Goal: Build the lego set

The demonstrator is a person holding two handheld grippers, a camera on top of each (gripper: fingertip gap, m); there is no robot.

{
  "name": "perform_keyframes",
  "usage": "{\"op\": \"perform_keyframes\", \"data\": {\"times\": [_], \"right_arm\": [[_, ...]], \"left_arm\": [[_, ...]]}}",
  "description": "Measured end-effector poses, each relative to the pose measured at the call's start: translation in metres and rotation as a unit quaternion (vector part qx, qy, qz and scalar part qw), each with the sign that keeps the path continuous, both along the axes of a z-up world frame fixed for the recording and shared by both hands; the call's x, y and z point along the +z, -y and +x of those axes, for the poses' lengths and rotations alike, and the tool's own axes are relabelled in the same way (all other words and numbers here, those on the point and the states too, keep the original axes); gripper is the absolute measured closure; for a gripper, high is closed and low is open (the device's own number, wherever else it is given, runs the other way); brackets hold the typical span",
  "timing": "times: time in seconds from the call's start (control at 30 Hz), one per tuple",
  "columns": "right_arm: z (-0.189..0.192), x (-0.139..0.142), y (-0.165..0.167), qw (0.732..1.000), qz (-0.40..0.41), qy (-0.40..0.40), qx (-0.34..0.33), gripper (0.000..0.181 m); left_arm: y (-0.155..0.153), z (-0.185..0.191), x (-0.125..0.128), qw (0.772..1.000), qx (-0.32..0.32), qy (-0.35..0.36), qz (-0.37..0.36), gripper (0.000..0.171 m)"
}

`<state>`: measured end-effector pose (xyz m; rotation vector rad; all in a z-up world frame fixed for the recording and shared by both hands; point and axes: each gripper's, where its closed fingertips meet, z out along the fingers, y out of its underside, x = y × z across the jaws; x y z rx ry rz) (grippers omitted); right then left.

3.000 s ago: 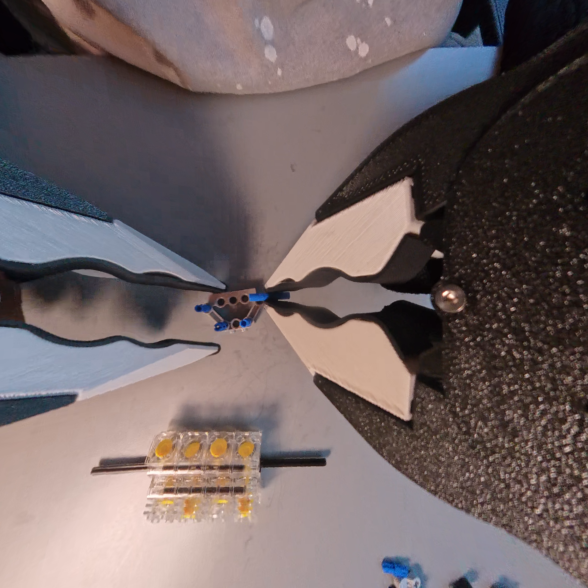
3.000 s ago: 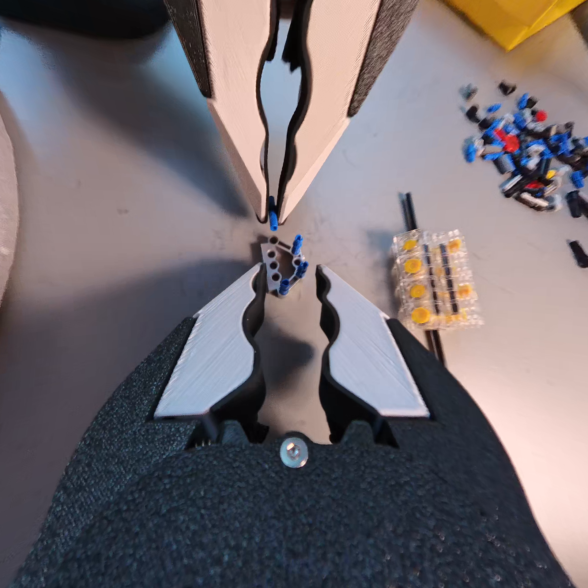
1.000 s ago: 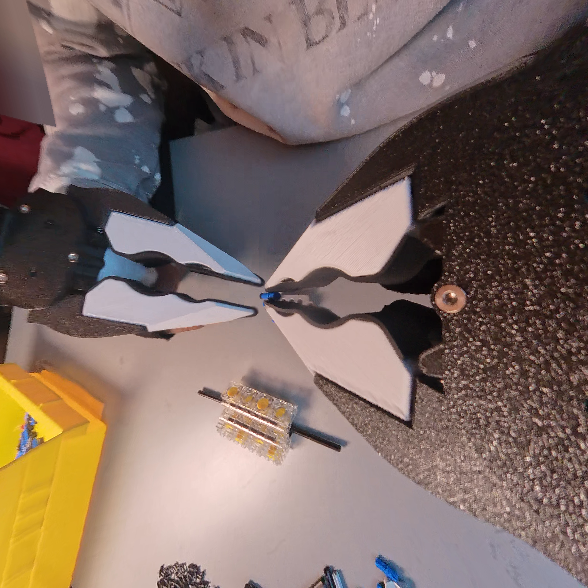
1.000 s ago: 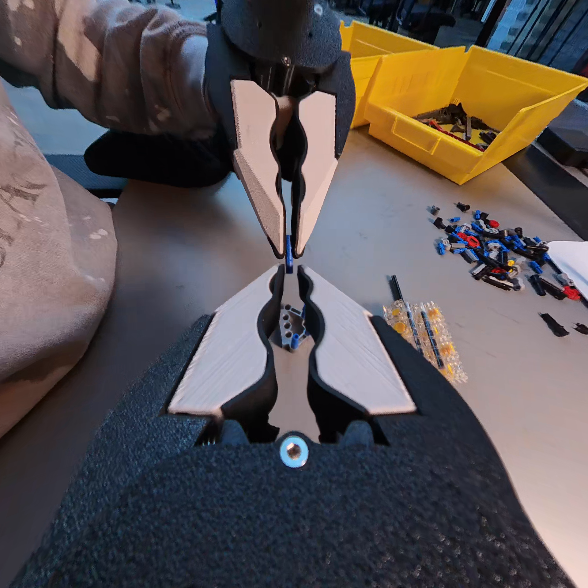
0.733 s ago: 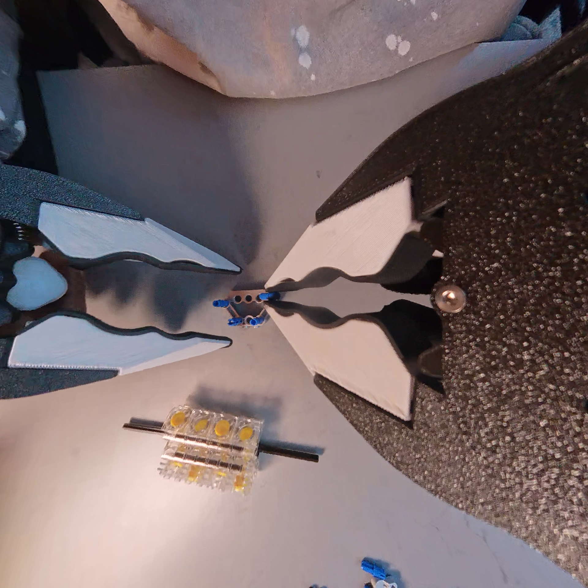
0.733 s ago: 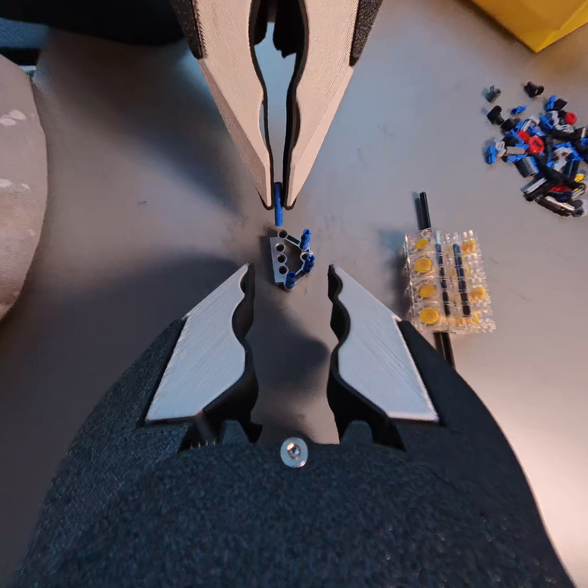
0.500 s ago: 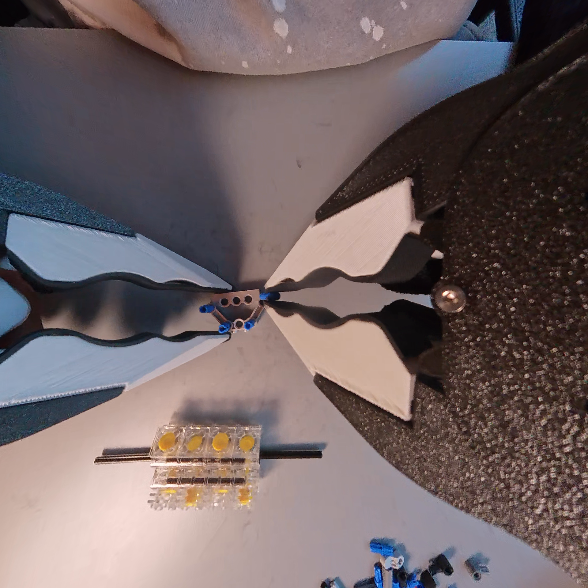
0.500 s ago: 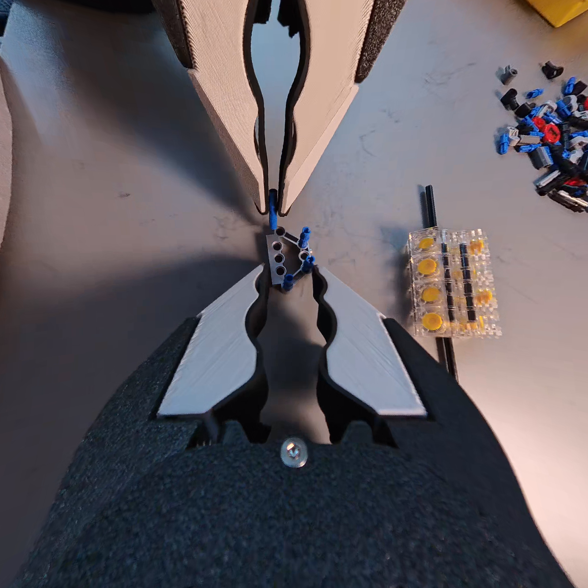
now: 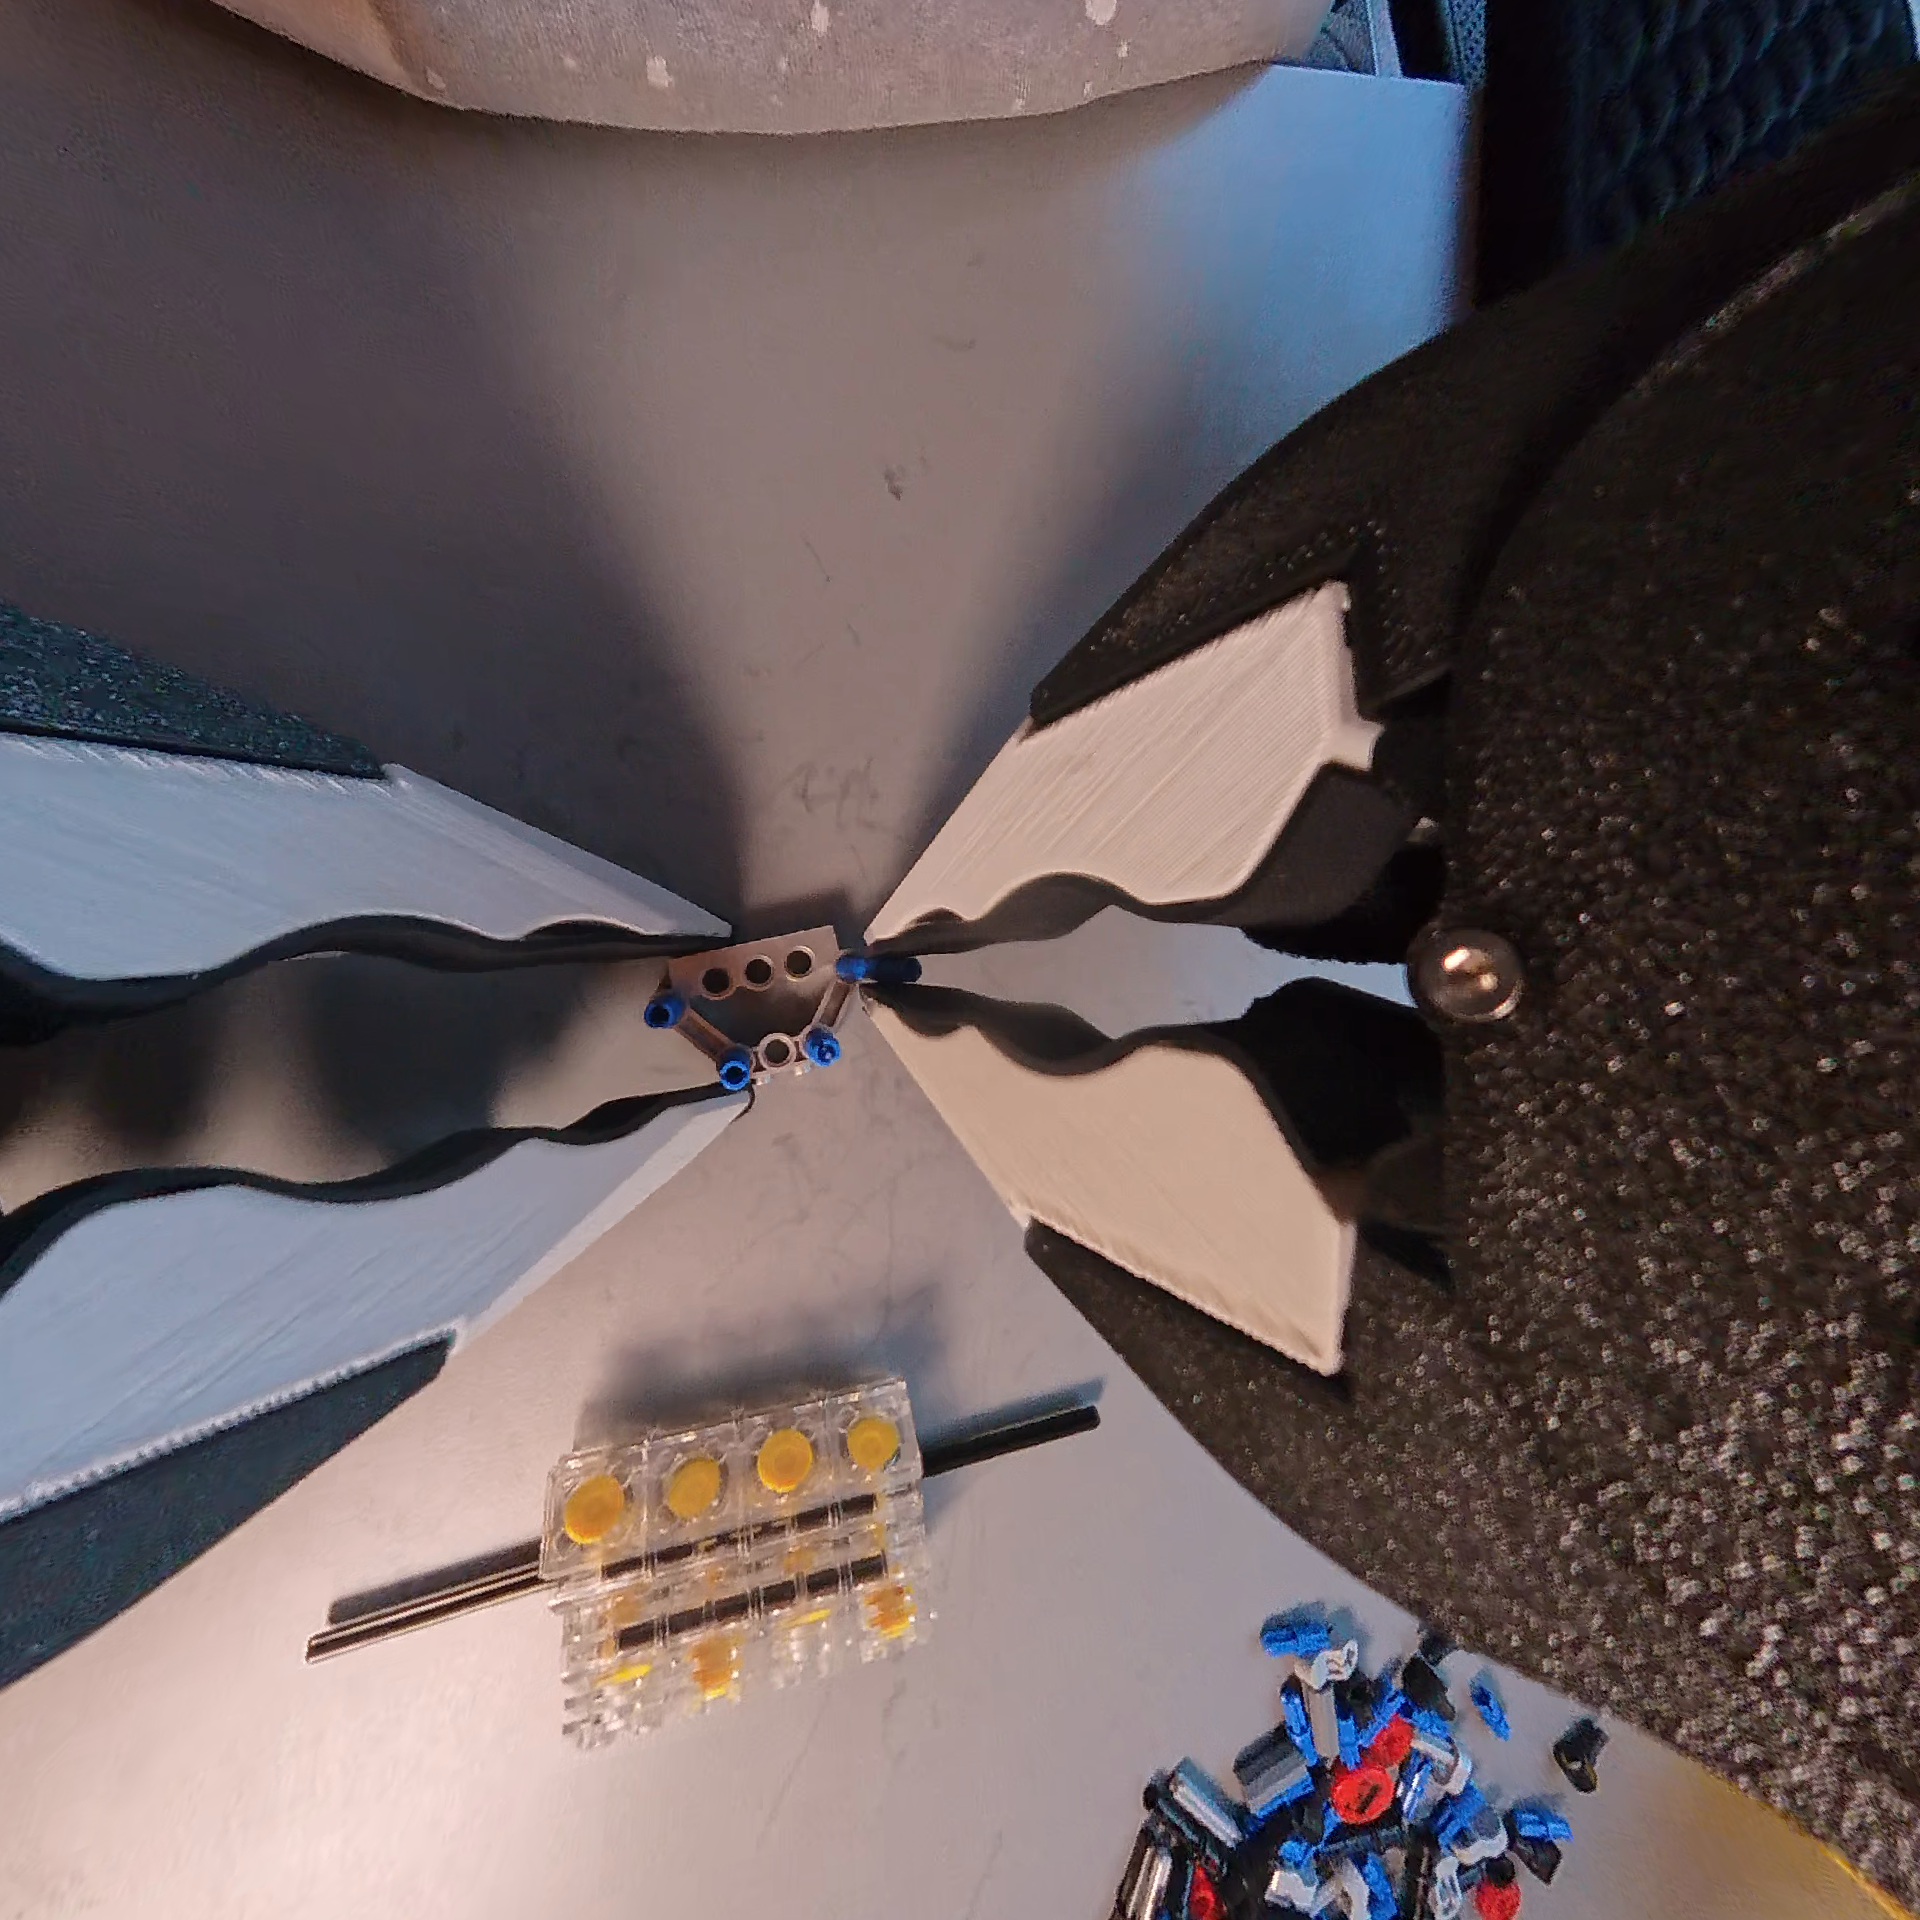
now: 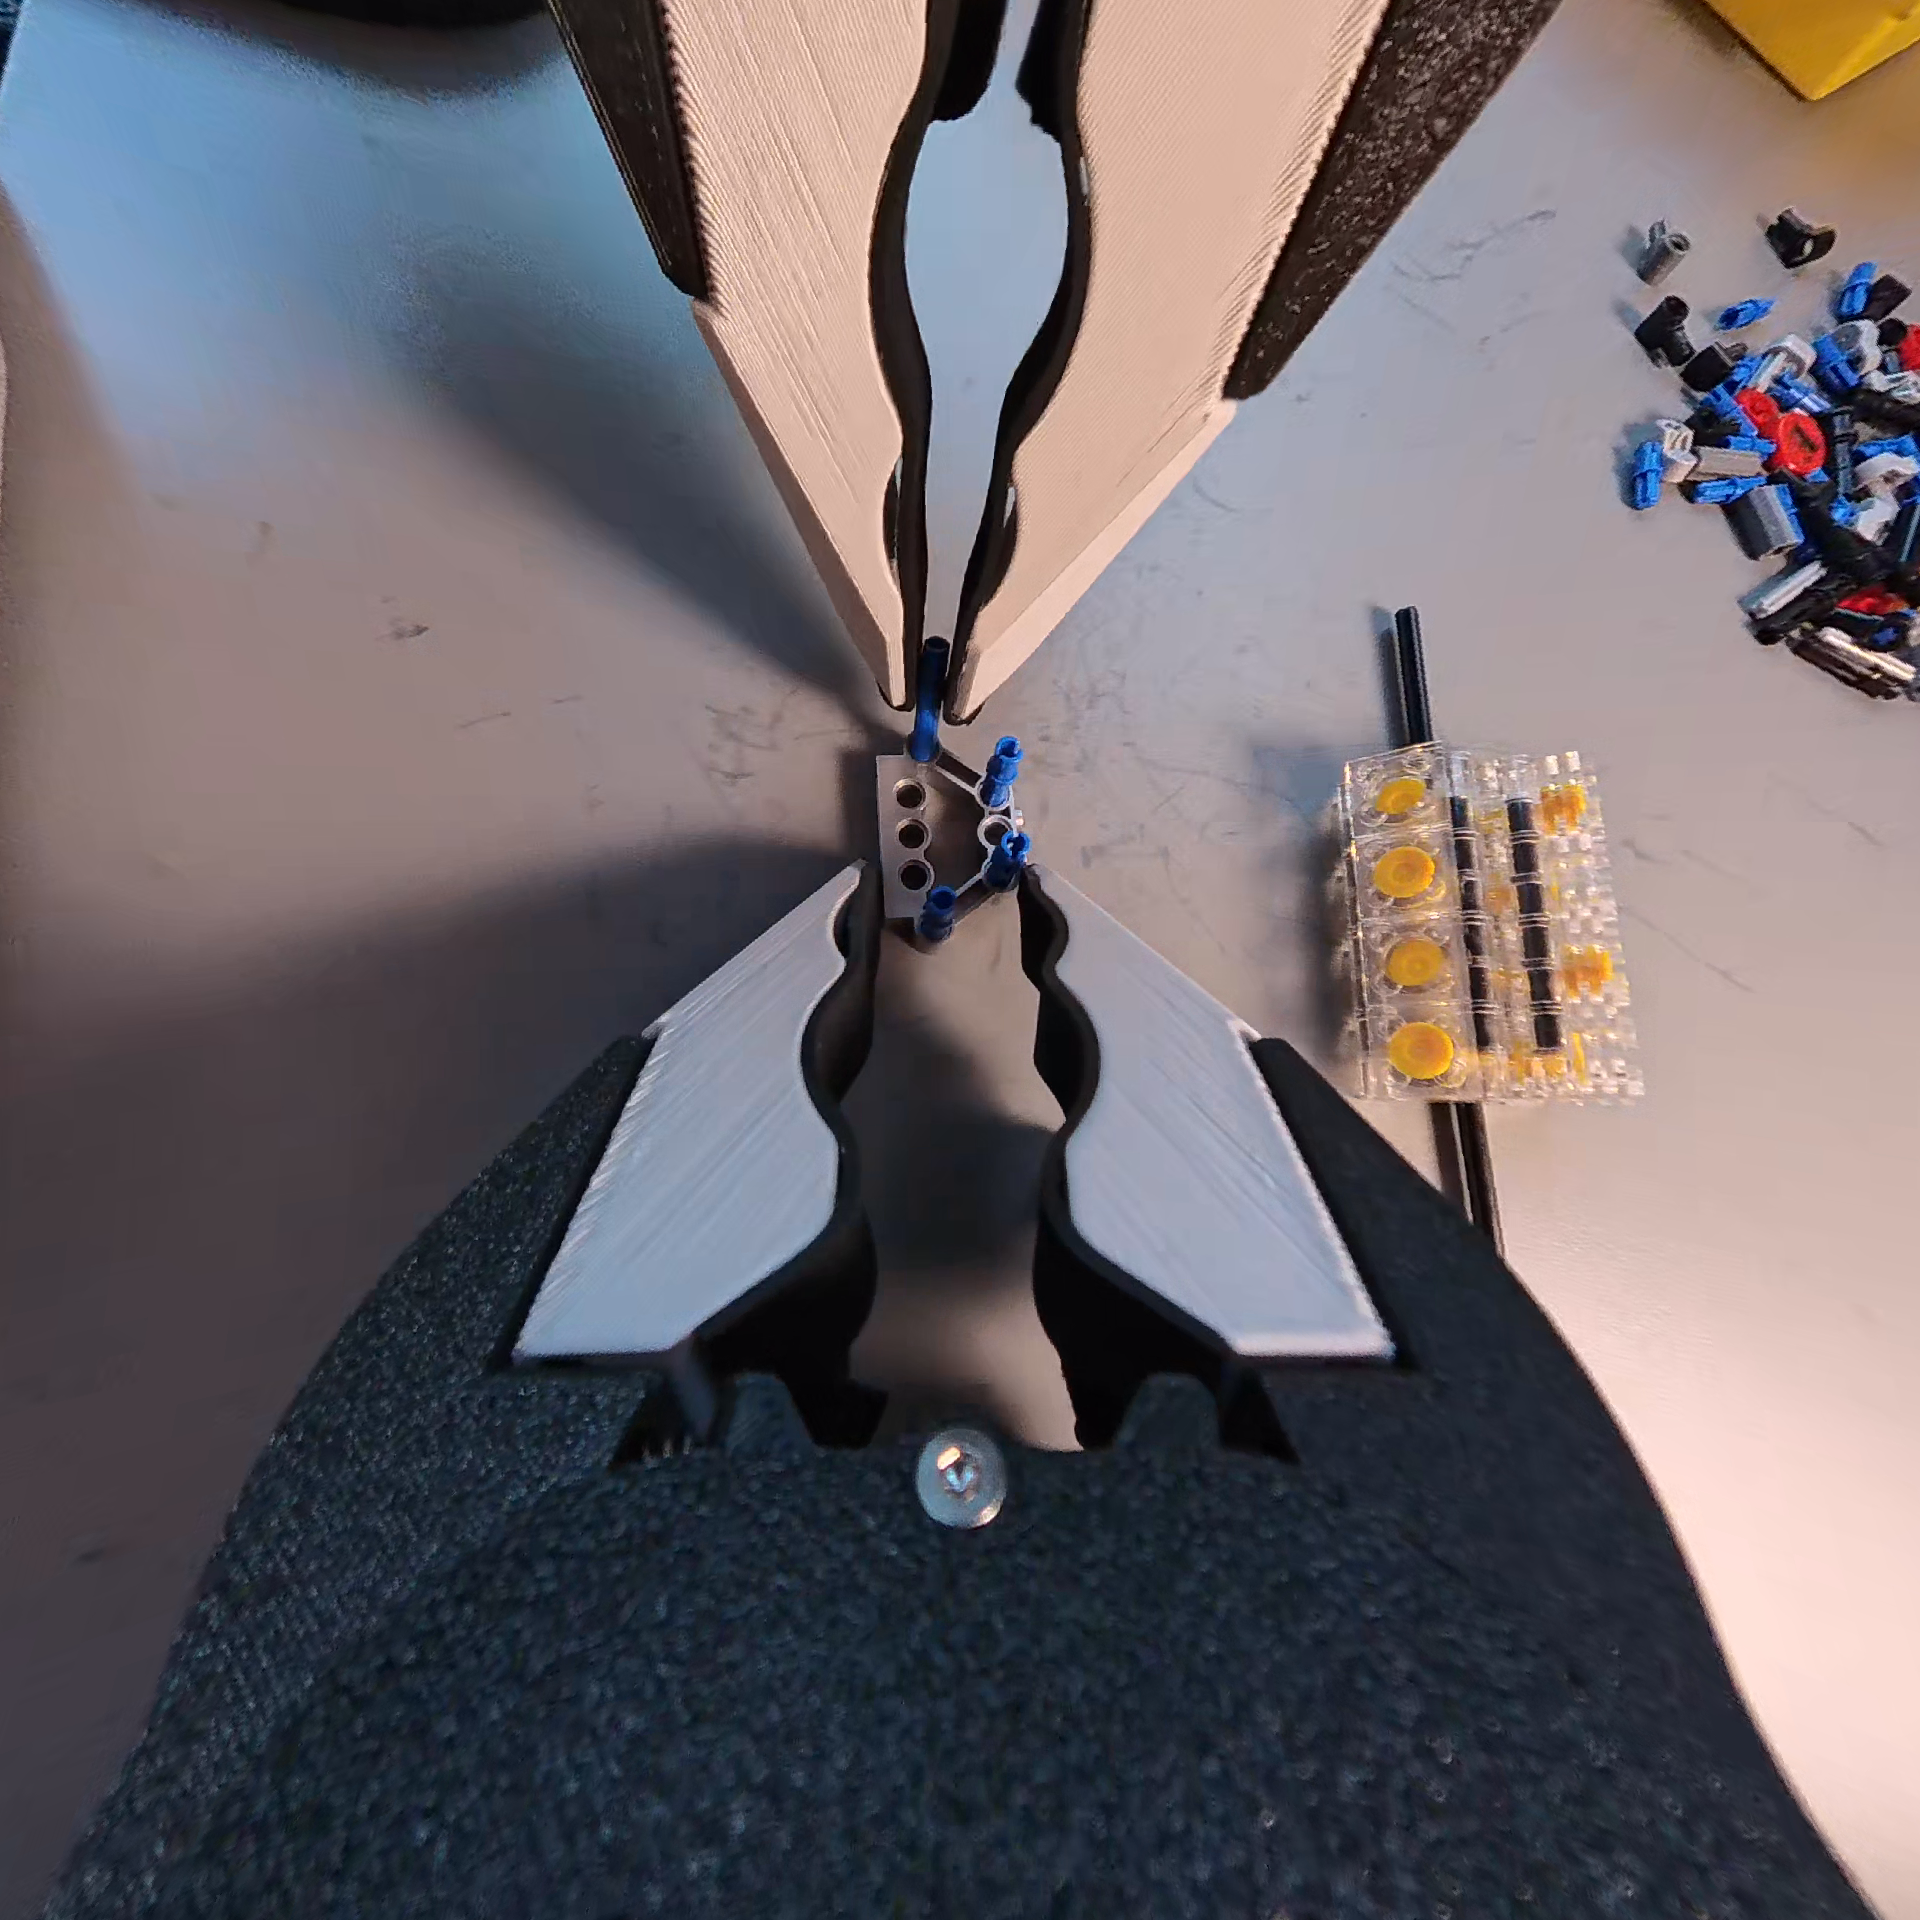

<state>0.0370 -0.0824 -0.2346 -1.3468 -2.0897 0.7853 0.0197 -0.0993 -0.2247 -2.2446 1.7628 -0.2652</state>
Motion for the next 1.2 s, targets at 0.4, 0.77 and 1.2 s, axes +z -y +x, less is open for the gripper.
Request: {"op": "perform_keyframes", "data": {"times": [0.4,0.77,1.2], "right_arm": [[0.001,0.000,0.000,1.000,-0.005,0.000,-0.004,0.157],[0.001,0.000,0.000,1.000,-0.007,0.000,-0.007,0.156],[0.001,-0.001,-0.001,1.000,-0.003,-0.001,-0.012,0.168]], "left_arm": [[0.000,0.010,0.001,1.000,-0.009,-0.008,-0.024,0.169],[0.000,0.013,0.001,1.000,0.005,0.017,-0.016,0.168],[0.006,0.012,-0.003,0.992,0.040,0.116,0.003,0.169]]}}
